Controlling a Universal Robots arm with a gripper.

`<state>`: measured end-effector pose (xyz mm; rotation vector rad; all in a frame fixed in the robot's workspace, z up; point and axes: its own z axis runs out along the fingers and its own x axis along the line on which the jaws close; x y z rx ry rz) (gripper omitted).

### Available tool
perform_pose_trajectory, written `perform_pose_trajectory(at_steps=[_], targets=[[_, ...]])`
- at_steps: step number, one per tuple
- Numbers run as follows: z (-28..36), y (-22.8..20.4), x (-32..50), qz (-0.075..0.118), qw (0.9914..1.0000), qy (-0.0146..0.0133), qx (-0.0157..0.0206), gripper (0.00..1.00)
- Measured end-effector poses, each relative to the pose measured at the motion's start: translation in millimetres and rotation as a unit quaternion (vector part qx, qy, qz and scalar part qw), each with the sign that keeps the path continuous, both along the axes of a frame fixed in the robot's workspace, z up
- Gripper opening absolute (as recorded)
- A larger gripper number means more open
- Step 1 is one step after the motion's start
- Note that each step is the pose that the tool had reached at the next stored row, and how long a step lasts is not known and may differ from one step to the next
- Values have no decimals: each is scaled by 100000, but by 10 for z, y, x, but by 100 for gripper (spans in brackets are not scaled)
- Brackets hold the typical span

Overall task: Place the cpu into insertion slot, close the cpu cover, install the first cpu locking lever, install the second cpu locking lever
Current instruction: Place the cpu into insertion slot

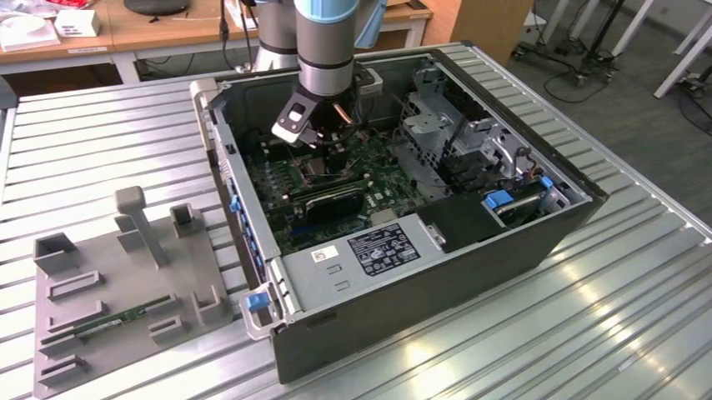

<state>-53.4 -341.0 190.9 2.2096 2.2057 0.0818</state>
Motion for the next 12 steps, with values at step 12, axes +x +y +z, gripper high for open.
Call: perform_pose_trajectory(at_steps=[12], targets=[[156,4,0,1,100000,-2,1,61]])
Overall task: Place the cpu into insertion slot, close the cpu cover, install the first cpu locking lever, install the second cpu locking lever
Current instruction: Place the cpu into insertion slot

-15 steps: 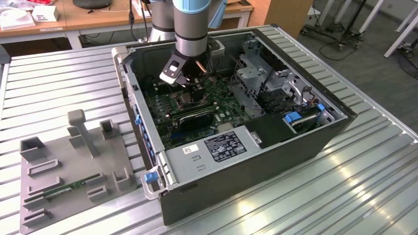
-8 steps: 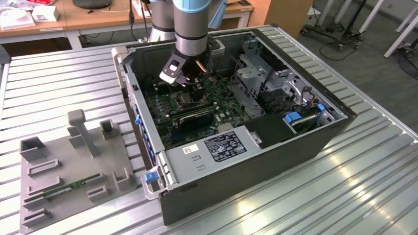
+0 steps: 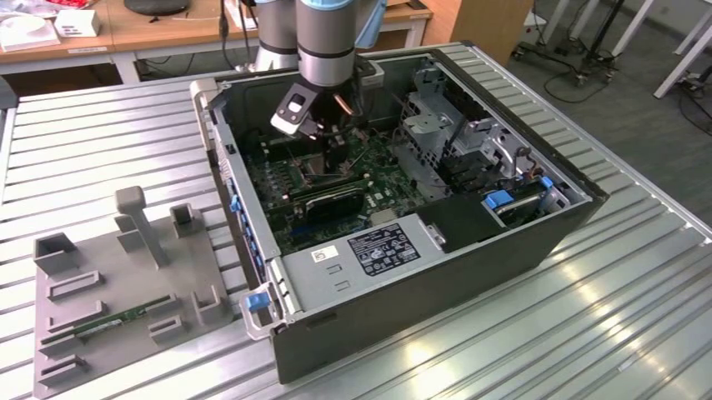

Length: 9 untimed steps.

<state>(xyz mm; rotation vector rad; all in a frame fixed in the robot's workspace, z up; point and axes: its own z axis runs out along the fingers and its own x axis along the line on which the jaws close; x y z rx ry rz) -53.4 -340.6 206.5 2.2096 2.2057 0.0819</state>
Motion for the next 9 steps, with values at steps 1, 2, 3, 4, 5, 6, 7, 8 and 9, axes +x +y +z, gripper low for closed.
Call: perform_pose_trajectory(at_steps=[1,2,3,4,5,6,7,8,9], targets=[[21,0,0,-1,100000,0,1,61],[43,1,0,-3,100000,-1,1,61],[62,1,0,1,100000,0,2,61],[79,1,0,0,100000,2,-2,61],[92,1,0,-2,100000,-2,0,61],[103,1,0,0,100000,-2,3,61],[113,1,0,-1,100000,0,-1,61],[122,2,0,-1,100000,-1,2,61],[129,2,0,0,100000,-2,2,61]])
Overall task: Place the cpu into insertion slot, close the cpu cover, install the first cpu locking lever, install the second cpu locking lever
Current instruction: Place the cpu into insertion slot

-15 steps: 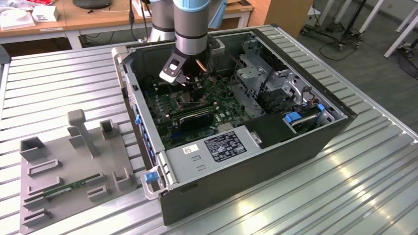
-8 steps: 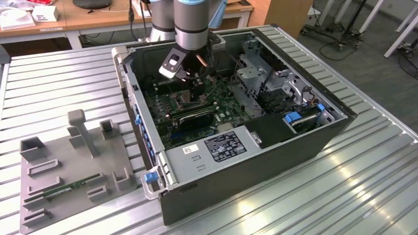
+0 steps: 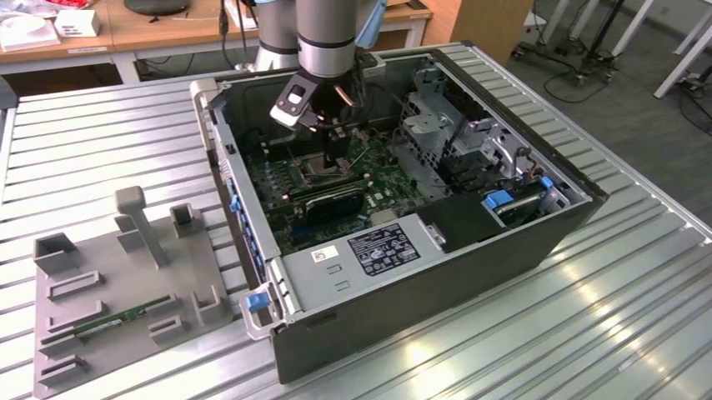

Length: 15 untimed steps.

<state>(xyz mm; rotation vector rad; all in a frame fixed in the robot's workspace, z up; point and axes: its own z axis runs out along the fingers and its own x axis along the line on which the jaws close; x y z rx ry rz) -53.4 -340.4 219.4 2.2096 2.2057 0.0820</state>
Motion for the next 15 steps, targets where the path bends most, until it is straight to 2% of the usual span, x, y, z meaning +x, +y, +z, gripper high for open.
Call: perform_pose_trajectory(at_steps=[15], targets=[[5,0,0,-1,100000,0,0,61]])
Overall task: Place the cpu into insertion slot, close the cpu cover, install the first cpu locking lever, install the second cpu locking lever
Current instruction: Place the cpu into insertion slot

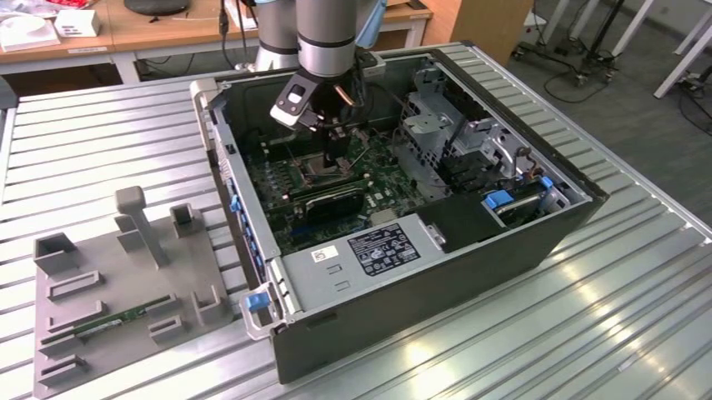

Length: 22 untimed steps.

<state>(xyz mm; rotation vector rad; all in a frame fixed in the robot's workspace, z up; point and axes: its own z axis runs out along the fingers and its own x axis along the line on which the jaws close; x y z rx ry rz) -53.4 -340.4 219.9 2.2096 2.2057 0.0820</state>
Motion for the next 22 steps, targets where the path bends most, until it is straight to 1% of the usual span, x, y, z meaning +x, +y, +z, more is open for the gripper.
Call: perform_pose_trajectory(at_steps=[2,3,4,6,7,9,10,12,13,14,15,22], targets=[[0,0,0,0,100000,0,0,60],[1,0,0,0,100000,2,-1,53],[1,0,0,1,100000,1,-2,53],[1,0,0,0,100000,1,-1,41],[1,0,0,0,100000,-1,1,41],[2,0,0,-2,100000,-1,-3,29],[2,0,0,0,100000,2,-3,29],[2,0,0,1,100000,0,-1,18],[2,0,0,2,100000,-1,2,18],[3,0,0,-2,100000,1,-2,12],[3,0,0,0,100000,-1,0,11],[4,0,0,1,100000,-1,0,11]])
